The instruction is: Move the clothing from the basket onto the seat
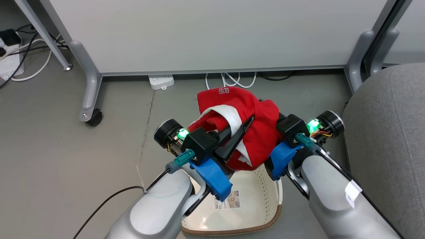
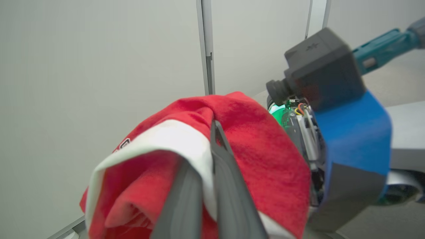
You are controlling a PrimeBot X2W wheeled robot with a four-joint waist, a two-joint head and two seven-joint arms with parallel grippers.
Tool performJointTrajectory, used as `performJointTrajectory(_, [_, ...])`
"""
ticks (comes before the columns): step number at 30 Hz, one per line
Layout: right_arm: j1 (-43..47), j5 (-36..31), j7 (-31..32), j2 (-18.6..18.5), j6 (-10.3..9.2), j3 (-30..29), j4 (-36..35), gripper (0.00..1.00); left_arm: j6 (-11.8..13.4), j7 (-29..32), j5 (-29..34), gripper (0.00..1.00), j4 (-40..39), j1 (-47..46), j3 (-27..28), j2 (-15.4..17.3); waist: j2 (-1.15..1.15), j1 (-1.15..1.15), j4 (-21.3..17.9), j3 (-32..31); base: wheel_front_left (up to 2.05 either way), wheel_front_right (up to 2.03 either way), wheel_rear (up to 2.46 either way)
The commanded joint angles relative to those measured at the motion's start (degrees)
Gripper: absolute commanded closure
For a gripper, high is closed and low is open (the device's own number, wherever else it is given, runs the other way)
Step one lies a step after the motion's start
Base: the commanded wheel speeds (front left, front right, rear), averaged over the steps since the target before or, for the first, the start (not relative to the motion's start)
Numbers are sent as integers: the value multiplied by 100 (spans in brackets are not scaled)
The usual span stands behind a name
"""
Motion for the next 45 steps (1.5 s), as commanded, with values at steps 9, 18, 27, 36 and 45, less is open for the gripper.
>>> performJointTrajectory(9, [-35,87,-6,45,-4,-2,15,100,-9,-27,-31,100,54,-36,-25,16,0,-1,-30,-42,0,0,0])
performJointTrajectory(18, [17,131,-5,21,-4,-14,-11,100,-10,-27,-54,100,68,-31,-46,25,0,-1,-49,-46,0,0,0])
performJointTrajectory(27, [67,162,-6,21,-4,-58,-29,100,-10,-27,-55,100,81,-14,-34,52,0,-1,-57,-53,0,0,0])
performJointTrajectory(36, [78,208,-6,27,-4,-231,-83,100,-9,-27,8,0,84,-37,53,63,0,-1,-98,-10,0,0,0])
performJointTrajectory(45, [96,274,-5,59,-4,-555,-214,100,-9,-27,77,0,80,-2,153,101,0,-1,-264,105,0,0,0])
